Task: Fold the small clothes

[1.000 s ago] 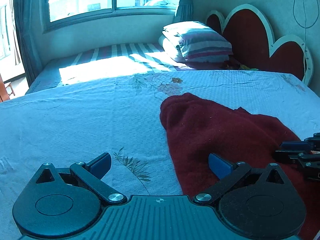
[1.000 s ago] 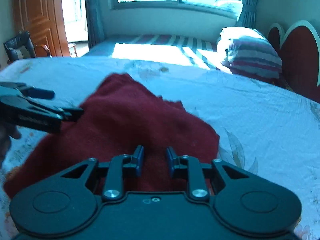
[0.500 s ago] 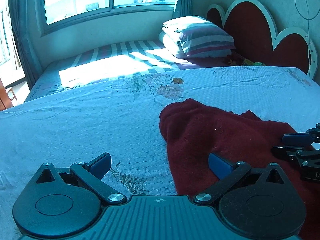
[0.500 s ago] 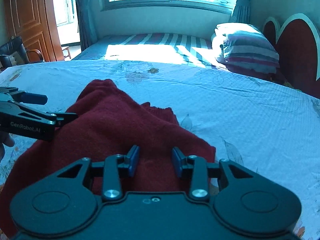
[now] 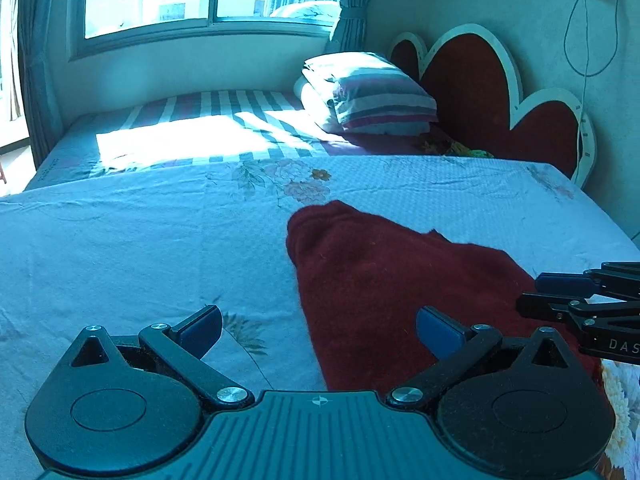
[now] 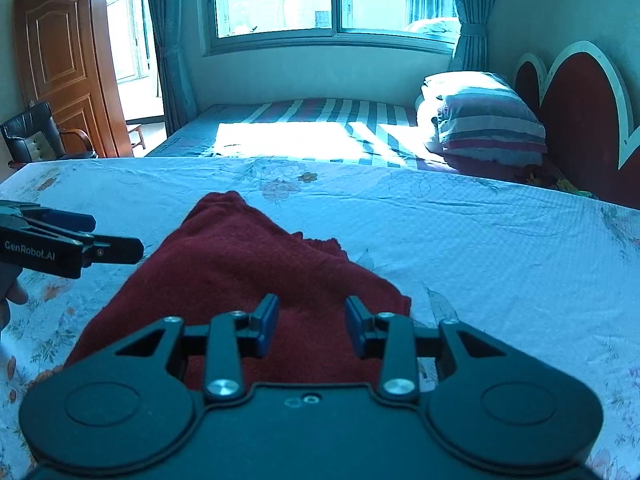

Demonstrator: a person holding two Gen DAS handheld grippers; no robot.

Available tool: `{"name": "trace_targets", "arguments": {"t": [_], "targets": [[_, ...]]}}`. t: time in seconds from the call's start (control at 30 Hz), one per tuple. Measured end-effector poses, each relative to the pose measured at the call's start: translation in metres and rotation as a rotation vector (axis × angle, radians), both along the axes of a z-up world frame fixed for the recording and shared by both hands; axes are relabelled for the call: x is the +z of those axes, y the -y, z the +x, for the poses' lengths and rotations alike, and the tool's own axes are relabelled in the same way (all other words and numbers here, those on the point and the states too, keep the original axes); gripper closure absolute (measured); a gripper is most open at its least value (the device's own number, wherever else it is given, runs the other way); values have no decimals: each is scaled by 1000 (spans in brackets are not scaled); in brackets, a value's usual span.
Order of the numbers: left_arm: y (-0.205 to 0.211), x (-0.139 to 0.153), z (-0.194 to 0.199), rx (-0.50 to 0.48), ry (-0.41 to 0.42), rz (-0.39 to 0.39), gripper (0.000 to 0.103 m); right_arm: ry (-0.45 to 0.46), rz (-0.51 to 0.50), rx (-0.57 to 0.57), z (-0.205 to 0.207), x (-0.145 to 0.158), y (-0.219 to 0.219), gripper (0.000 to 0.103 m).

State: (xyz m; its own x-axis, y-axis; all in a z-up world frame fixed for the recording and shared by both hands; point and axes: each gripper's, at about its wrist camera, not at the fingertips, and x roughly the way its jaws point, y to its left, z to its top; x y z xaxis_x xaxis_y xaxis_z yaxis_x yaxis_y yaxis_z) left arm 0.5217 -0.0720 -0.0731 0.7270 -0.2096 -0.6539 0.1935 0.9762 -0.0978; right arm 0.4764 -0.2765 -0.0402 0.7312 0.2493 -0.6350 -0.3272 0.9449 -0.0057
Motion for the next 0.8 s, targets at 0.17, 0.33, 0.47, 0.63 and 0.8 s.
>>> {"name": "trace_targets", "arguments": {"t": [0.17, 0.33, 0.47, 0.63, 0.8], "targets": [[10, -29, 5, -8, -66, 7, 0, -60, -73, -22, 6, -31, -7, 64], [3, -14, -2, -8, -67, 20, 0, -62, -34, -48, 9, -30, -3, 59], [-9, 0, -29, -8, -37, 12, 0, 7, 29, -98, -18, 1, 19, 57], [-5, -22, -46, -22, -92, 5, 0, 9, 21, -21, -41, 1, 12, 58], [1, -28, -44, -21, -116, 13, 0, -79, -65, -67, -26, -34, 2, 60]]}}
